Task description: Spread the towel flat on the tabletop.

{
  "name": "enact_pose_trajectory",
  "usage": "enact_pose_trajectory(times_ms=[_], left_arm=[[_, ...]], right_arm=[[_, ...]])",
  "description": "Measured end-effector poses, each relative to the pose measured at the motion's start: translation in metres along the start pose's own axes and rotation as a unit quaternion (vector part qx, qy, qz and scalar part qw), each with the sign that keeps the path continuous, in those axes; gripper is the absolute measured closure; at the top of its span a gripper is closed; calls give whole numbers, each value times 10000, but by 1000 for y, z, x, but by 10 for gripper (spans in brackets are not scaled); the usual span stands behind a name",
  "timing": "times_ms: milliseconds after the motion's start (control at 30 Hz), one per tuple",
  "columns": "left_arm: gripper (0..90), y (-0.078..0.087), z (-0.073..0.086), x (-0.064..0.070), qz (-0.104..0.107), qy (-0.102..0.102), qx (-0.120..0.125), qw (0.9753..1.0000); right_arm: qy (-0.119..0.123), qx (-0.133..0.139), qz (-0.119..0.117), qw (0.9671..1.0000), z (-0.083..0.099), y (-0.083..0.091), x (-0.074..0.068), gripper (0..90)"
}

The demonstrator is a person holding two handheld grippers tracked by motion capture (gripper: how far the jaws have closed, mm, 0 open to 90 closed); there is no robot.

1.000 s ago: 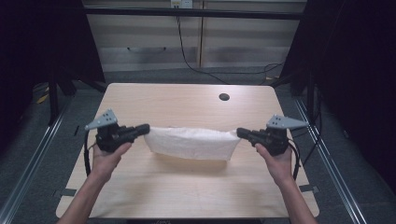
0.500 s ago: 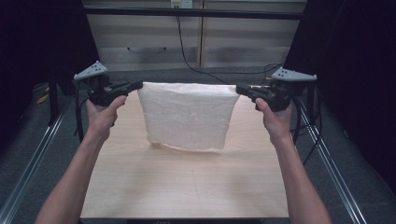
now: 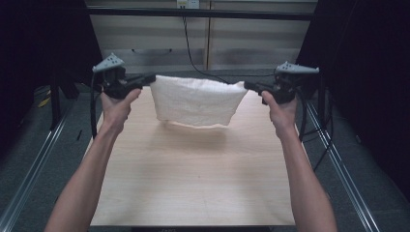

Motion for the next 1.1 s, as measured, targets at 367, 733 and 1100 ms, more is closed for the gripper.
enact_pose_trajectory(times_ms=[367,733,1100], left_arm=[[874,-12,100,31,314,-56,-567,9979],[868,-1,183,57,622,-27,-1192,9909],[857,-8,231,85,882,-232,-1978,9760]], right_arm=[[-241,-428,-251,9985,101,-9,-7,886],[-154,-1217,-552,9909,180,-6,-46,869],[-287,-1777,-651,9815,218,-5,-62,809]])
Point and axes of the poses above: each handheld gripper's, and its own axes: y roughly backward along the jaws, z roughly out of its underside, x roughly to its right, the point moved 3 cm from there along -y, roughly forward along the jaws, and after that the axes turned 13 degrees about -x, right-handed, at the moved point
